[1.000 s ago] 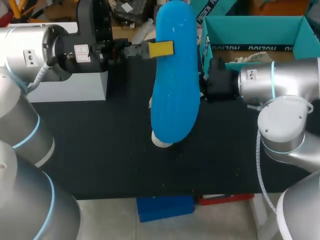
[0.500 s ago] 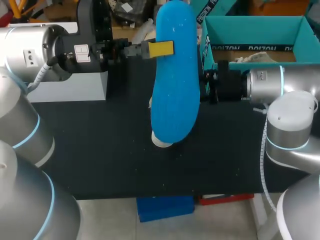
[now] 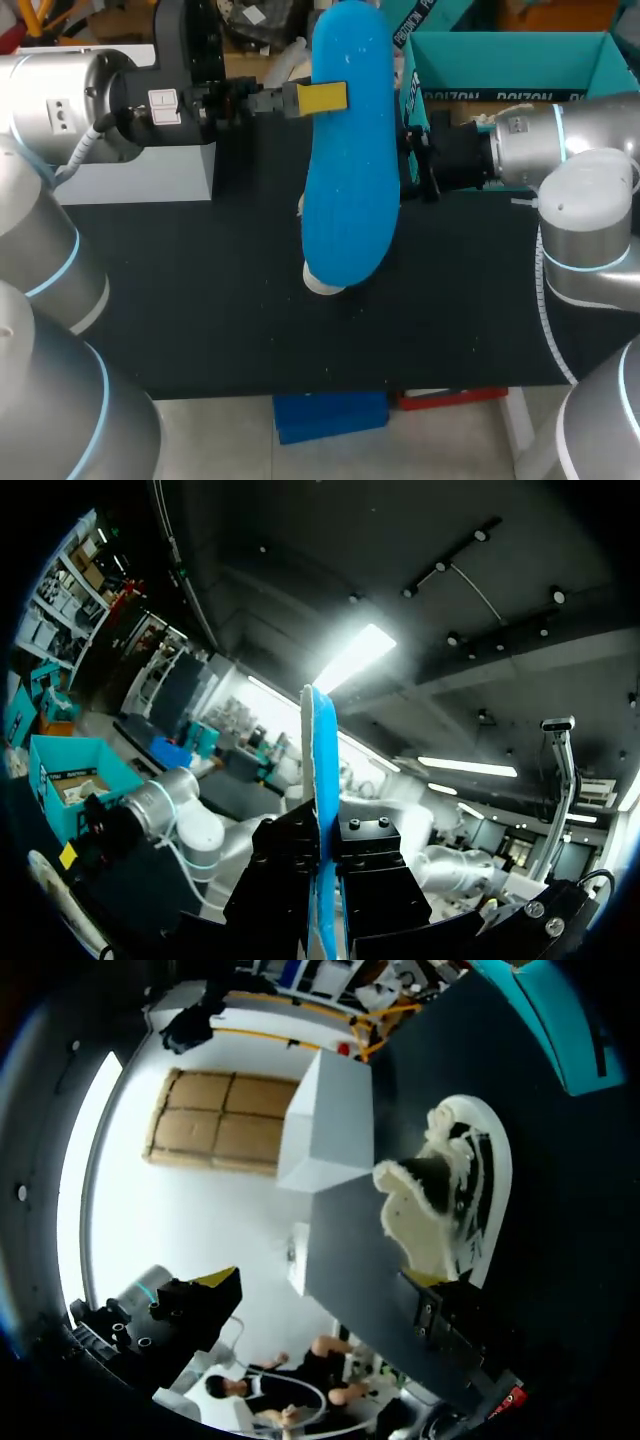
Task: Take the shoe out of the shoebox, open the shoe tongue, remove and reinsert the insole, then place the shoe into the shoebox
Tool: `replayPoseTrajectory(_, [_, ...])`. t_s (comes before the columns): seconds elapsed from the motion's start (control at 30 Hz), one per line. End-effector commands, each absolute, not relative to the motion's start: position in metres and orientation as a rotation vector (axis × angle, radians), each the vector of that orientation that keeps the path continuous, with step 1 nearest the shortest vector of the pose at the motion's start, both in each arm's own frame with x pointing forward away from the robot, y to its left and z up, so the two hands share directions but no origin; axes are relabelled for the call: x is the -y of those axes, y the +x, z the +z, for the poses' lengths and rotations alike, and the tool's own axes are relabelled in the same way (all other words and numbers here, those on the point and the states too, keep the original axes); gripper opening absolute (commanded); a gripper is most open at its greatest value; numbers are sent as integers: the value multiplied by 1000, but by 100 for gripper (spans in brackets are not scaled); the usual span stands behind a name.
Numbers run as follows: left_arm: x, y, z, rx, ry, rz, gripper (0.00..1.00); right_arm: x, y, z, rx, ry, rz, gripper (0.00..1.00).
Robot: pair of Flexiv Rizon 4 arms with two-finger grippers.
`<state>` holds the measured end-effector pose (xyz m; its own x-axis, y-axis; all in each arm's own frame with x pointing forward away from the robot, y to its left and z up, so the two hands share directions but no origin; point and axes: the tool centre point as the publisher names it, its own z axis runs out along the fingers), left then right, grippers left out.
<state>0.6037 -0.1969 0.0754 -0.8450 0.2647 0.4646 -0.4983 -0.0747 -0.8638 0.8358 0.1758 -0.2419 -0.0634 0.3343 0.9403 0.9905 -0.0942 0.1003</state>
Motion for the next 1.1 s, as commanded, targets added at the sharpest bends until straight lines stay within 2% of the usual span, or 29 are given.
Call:
replayPoseTrajectory(0.03, [199,599,61,1761,143,2058,0,-177,836,-242,1466,-1506,-1176,100])
replayPoseTrajectory(0.37, [213,601,-13,1846,49,2091,0,-177,836,-242,1466,-1506,-1176,100])
replayPoseTrajectory(0.97, [213,601,-13,1846,49,2091,0,-177,836,-242,1466,-1506,-1176,100])
replayPoseTrajectory(1.1, [213,579,-25,1967,-259,2260,0,-177,836,-242,1466,-1506,-1176,100])
